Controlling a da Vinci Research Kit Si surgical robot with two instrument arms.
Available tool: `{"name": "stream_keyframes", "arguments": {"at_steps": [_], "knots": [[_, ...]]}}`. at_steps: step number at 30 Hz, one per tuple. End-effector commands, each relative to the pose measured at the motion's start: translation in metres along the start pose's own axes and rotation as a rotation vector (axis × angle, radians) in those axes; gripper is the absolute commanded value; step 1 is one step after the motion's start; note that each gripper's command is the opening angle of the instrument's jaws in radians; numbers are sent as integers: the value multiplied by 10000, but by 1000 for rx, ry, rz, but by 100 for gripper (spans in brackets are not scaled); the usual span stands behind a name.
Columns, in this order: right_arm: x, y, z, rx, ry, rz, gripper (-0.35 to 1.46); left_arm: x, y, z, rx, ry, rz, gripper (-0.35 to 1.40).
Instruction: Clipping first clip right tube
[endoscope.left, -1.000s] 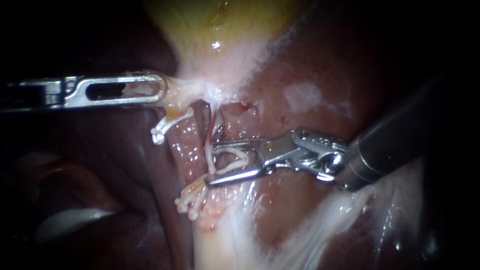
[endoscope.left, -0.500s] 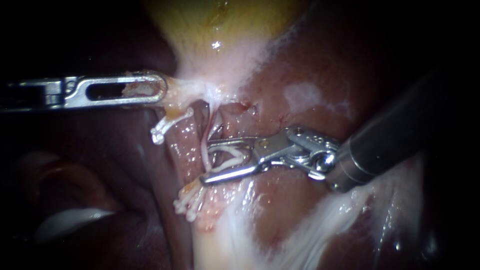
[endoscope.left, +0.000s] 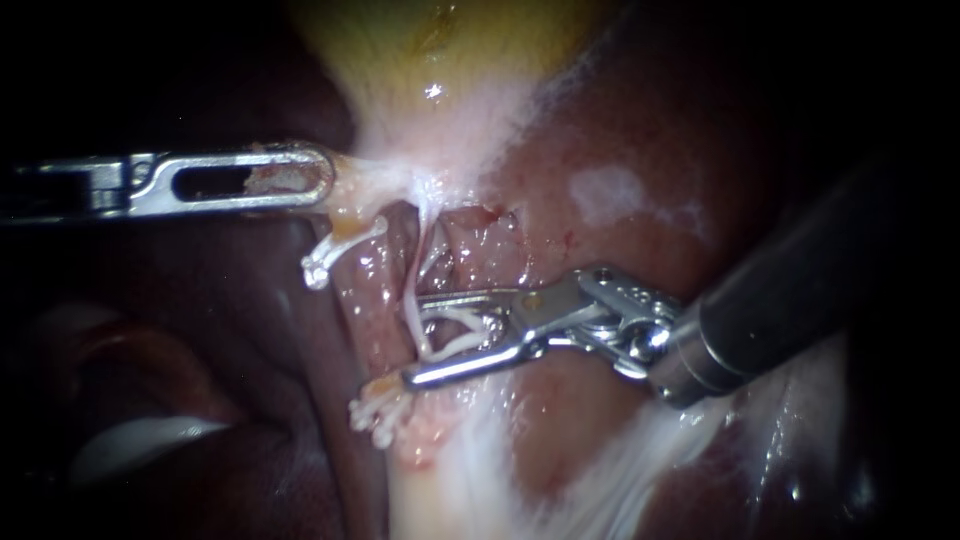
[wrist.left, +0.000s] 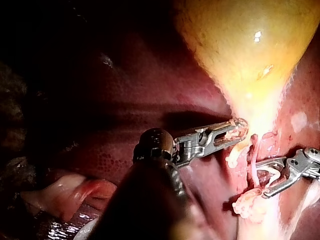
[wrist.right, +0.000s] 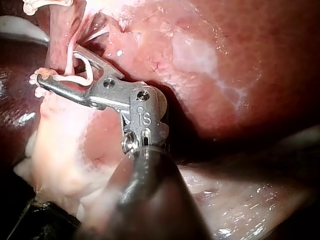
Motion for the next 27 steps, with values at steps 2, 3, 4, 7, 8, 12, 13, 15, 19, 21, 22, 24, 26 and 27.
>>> {"name": "stream_keyframes", "arguments": {"at_steps": [2,3,4,7,8,12,13,15,19,21,22,24,26,27], "knots": [[0,-4,3,19,2,10,50,0,0,0,0,0,0,-35],[0,-7,4,28,6,15,50,0,0,0,0,0,0,-35],[-1,-9,5,35,7,26,50,0,0,0,0,0,0,-35],[0,-16,11,60,13,41,49,0,0,0,0,0,6,-35],[0,-18,13,68,11,46,49,0,0,0,0,0,6,-35],[1,-22,19,84,10,56,49,0,0,0,0,0,6,-35],[1,-23,19,84,10,62,49,0,0,0,0,0,6,-35],[1,-24,20,84,9,68,49,0,0,0,0,0,6,-35],[0,-25,21,82,10,79,49,0,0,0,0,0,6,-35],[-1,-26,21,88,7,90,49,0,0,0,0,0,6,-35],[-2,-26,22,91,6,96,48,0,0,0,0,0,6,-35],[-3,-27,22,95,5,101,48,0,0,0,0,0,6,-35],[-3,-27,23,96,4,107,48,0,0,0,0,0,6,-35],[-4,-27,24,97,4,106,48,0,0,0,0,0,6,-35]]}}
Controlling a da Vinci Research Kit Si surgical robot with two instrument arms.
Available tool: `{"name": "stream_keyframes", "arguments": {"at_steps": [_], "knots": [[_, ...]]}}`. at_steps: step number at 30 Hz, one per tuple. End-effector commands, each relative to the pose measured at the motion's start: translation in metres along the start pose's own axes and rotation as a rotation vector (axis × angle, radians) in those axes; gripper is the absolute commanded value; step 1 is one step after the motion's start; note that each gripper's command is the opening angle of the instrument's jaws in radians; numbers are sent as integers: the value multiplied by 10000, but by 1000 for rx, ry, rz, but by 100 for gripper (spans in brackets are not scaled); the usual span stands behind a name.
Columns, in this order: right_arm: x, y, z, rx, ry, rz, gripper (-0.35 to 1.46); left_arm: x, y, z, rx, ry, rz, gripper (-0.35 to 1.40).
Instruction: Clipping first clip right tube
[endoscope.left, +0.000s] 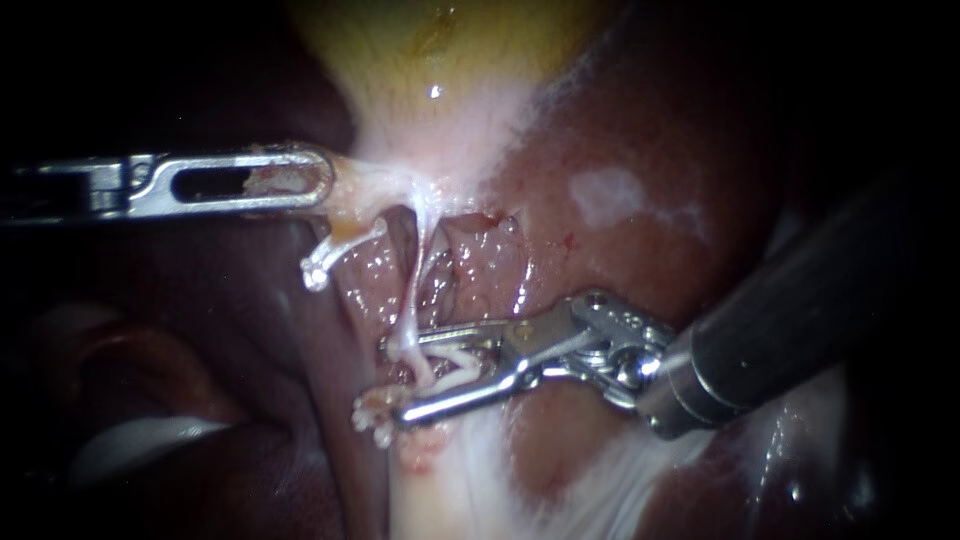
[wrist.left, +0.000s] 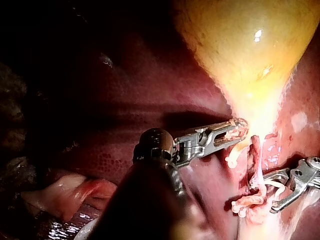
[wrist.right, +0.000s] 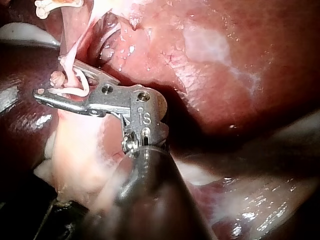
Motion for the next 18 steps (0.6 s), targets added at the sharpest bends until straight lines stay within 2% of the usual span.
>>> {"name": "stream_keyframes", "arguments": {"at_steps": [1,9,15,18], "knots": [[-1,1,1,3,-1,5,48,0,0,0,0,0,0,-35],[-11,4,13,20,-11,32,47,0,0,1,0,0,0,-35],[-13,4,19,49,14,67,46,0,0,1,-1,0,0,-35],[-12,4,19,32,29,79,46,0,0,1,-1,0,0,-35]]}}
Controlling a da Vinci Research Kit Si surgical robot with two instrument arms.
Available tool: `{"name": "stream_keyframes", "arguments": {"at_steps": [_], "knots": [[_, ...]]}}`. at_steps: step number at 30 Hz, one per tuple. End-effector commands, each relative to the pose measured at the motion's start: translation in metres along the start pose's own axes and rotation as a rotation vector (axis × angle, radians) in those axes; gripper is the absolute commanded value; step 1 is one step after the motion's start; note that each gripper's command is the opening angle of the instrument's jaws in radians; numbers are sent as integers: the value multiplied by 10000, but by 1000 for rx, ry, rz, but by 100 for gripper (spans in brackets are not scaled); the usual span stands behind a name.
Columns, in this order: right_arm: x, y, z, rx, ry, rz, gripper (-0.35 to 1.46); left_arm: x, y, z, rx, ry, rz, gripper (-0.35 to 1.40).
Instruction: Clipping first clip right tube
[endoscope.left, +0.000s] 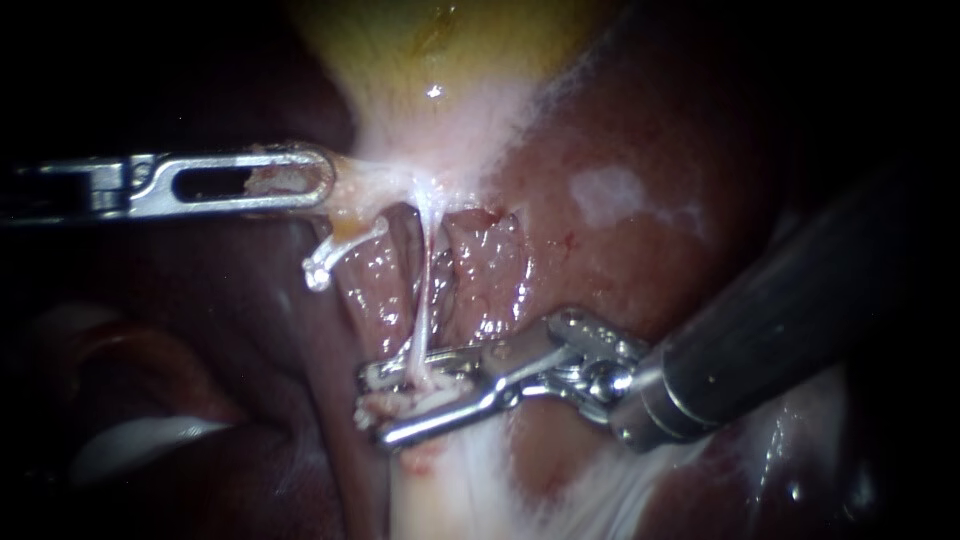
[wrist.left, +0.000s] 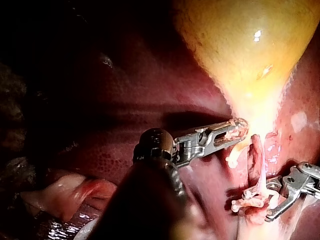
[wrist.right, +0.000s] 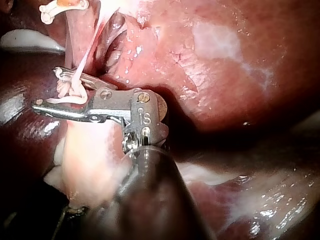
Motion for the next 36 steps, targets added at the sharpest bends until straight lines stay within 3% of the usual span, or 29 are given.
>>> {"name": "stream_keyframes", "arguments": {"at_steps": [1,29,31,34,36], "knots": [[1,-1,0,-5,0,4,46,0,0,0,0,0,0,-35],[10,3,-9,-55,29,36,38,0,0,0,0,0,0,-35],[10,3,-11,-69,34,66,23,0,0,0,0,0,0,-35],[9,2,-18,-94,36,137,-34,0,0,0,0,0,0,-35],[10,4,-23,-113,46,162,-35,0,0,0,0,0,0,-35]]}}
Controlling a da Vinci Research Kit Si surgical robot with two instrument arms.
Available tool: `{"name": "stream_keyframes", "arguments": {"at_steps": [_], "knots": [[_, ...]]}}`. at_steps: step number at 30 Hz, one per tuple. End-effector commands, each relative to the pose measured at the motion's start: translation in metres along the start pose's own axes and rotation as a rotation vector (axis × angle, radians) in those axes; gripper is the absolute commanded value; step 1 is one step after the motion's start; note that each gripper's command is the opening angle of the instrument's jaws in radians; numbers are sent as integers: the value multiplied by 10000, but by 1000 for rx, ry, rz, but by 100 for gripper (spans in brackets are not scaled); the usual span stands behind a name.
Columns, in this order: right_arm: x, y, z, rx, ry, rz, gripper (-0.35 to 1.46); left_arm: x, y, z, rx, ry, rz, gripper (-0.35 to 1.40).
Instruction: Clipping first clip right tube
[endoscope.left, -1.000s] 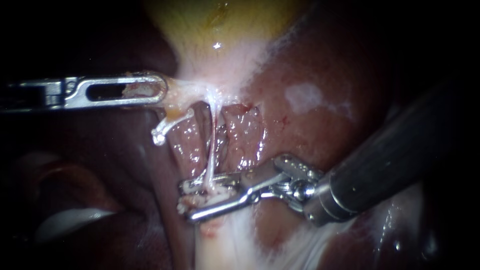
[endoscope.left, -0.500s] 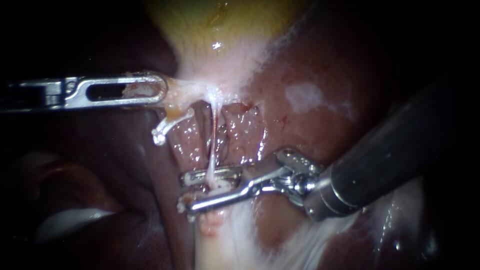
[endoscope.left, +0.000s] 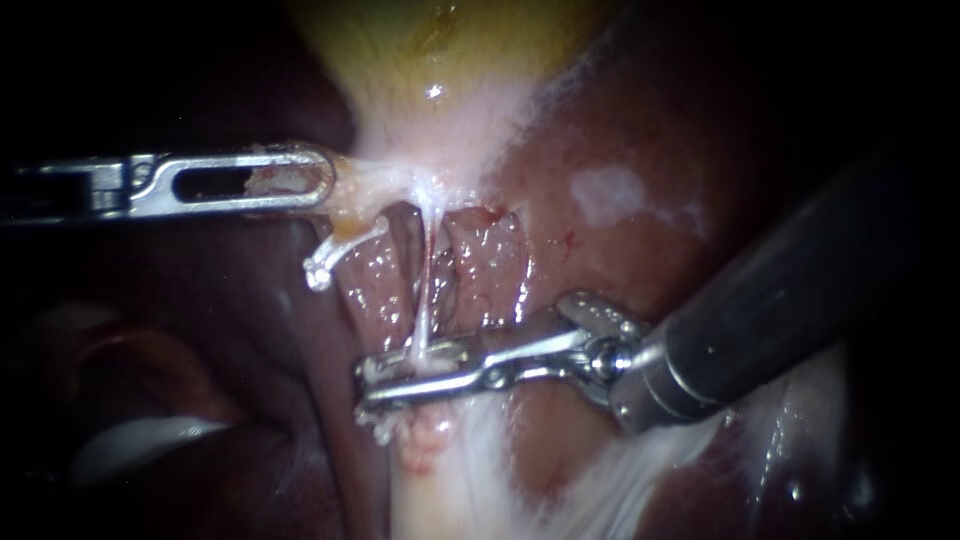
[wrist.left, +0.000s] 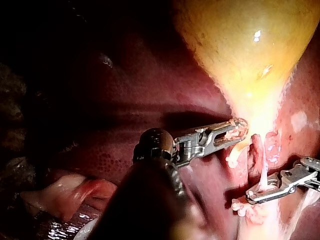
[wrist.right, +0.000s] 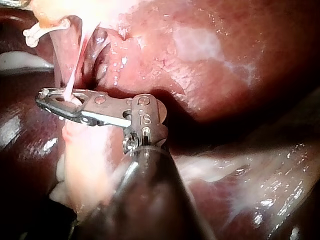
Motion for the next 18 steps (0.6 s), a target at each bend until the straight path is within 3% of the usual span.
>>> {"name": "stream_keyframes", "arguments": {"at_steps": [1,18], "knots": [[0,1,-1,-2,1,1,-35,0,0,0,0,0,0,-35],[-2,2,-5,-3,0,0,-35,0,0,0,0,0,0,-35]]}}
